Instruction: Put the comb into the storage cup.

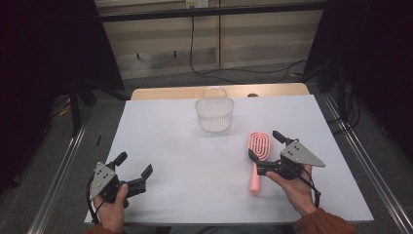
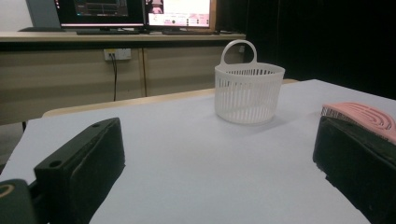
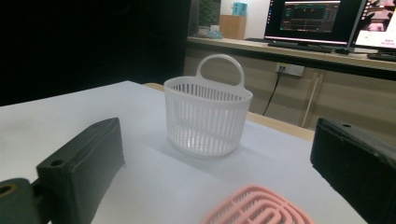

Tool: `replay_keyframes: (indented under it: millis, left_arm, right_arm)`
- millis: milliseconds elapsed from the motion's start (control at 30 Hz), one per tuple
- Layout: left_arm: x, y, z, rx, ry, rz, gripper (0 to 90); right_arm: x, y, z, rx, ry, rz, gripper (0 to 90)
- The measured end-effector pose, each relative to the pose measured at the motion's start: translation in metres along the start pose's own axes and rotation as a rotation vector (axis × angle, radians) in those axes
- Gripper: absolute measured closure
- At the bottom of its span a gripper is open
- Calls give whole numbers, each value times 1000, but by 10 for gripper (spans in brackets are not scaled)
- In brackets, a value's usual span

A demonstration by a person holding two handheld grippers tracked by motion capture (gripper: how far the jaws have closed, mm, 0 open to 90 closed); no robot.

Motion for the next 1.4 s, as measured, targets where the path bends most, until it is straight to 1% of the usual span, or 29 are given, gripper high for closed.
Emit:
replay_keyframes:
  millis: [67,100,133,167,200,233,267,300,333,367,400,433,467,600,667,700,733,767,800,900,933,967,1000,1133,1167,1267,1300,1400]
  left_arm:
    - [0,0,0,-2,5,10,21]
    - [1,0,1,1,4,4,21]
    - [3,1,2,1,16,8,21]
    - [3,1,3,-4,16,-1,21]
    - [3,1,3,-4,16,-1,21]
    - [4,1,3,-6,18,-1,21]
    - [4,2,3,-6,22,2,21]
    - [4,1,3,-4,18,2,21]
    - [4,1,3,1,18,9,21]
    - [3,-1,3,3,15,3,21]
    - [3,-1,3,6,14,0,21]
    - [3,-1,3,8,16,3,21]
    - [4,-1,3,8,18,6,21]
    - [3,-2,3,12,15,5,21]
    - [3,-2,3,15,17,12,21]
    - [3,-2,3,16,19,14,21]
    - [3,-2,4,16,19,14,21]
    - [3,-2,4,16,18,12,21]
    - [3,-2,4,16,19,13,21]
    - [3,-3,4,19,18,12,21]
    - [3,-3,4,18,20,18,21]
    - [4,-3,4,18,20,18,21]
    - [3,-3,4,19,19,19,21]
    - [3,-3,4,21,17,12,21]
    - [3,-3,4,22,19,11,21]
    - [3,-3,4,21,19,10,21]
    - [3,-3,4,22,20,14,21]
    - [3,-4,4,23,19,14,21]
  right_arm:
    - [-6,1,3,-12,-6,3,35]
    - [-8,1,5,-13,-8,1,38]
    - [-10,0,8,-16,-15,2,53]
    - [-9,0,10,-11,-21,12,63]
    - [-8,-1,10,-8,-26,22,71]
    - [-8,-1,10,-8,-26,22,71]
    - [-6,-2,11,-5,-30,40,75]
    - [-2,-3,12,-4,-10,46,75]
    - [0,-4,11,-3,-5,42,96]
    - [2,-5,10,-6,-4,39,124]
    - [5,-8,9,2,4,62,159]
    - [5,-10,9,15,7,67,183]
    - [5,-10,9,15,7,67,183]
    - [6,-11,9,16,16,75,247]
    - [7,-11,9,7,14,86,340]
    - [6,-11,10,9,8,86,360]
    - [5,-10,11,-3,3,93,390]
    - [5,-10,11,-3,3,93,440]
    - [4,-10,11,-6,1,95,464]
    - [4,-8,11,-38,7,97,561]
    - [3,-7,11,-46,11,98,576]
    - [5,-5,11,-75,31,107,631]
    - [5,-5,11,-75,31,107,631]
    - [7,1,10,-123,68,103,773]
    - [7,2,10,-132,71,95,797]
    - [7,6,10,-161,87,98,809]
    - [7,7,10,-164,98,85,847]
    - [9,7,9,-166,120,86,878]
Point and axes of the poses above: each handheld gripper's, and its own axes: z roughly forward along the jaws, x roughly out of its underside, y roughly to its left, the point moved 10 cm from there along z, roughly forward along the jaws, and after that the axes turned 5 degrees about -y, right-handed, at the moved point
